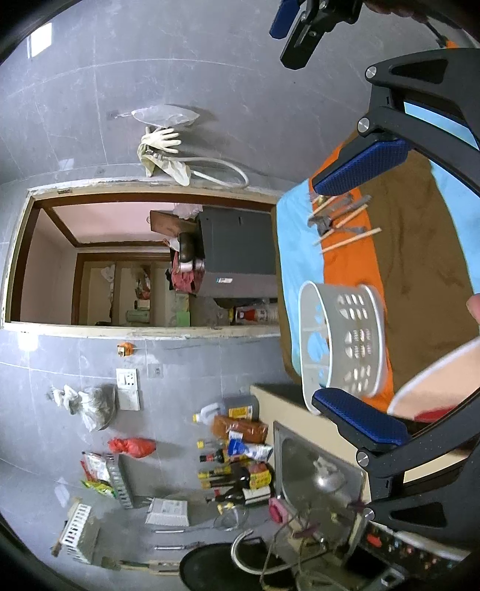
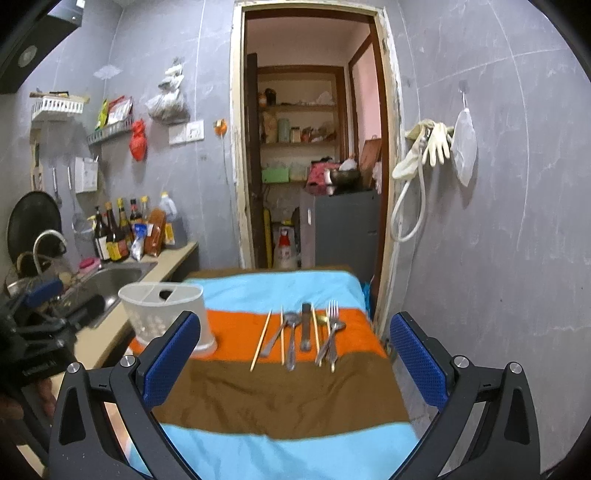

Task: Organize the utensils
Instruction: 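Move both tools down toward the row of utensils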

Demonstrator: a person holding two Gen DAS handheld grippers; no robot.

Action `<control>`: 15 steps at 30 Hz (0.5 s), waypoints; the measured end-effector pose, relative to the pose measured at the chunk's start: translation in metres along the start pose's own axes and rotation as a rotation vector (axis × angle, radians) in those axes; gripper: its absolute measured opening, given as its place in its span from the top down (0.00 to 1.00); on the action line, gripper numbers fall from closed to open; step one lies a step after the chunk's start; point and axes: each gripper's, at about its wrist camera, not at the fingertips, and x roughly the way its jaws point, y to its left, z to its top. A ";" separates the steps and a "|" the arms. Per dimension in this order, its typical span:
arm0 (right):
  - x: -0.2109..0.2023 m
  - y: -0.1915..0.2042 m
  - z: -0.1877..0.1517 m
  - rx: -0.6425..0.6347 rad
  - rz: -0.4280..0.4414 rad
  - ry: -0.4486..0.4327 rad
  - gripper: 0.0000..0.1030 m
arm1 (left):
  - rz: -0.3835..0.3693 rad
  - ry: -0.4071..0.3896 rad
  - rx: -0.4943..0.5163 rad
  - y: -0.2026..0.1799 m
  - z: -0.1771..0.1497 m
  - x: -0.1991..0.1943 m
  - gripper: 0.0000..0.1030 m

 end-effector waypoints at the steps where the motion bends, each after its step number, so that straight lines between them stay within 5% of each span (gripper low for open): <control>1: 0.004 -0.003 0.004 -0.005 0.004 -0.004 0.00 | -0.003 -0.005 -0.007 -0.003 0.002 0.005 0.01; 8: 0.044 -0.039 0.018 -0.031 0.055 -0.004 0.00 | -0.044 0.004 -0.008 -0.031 0.019 0.051 0.01; 12: 0.082 -0.071 0.017 -0.032 0.099 0.024 0.01 | -0.053 0.085 0.003 -0.058 0.017 0.099 0.01; 15: 0.110 -0.094 0.014 -0.023 0.142 0.060 0.12 | -0.068 0.139 0.006 -0.075 0.010 0.134 0.02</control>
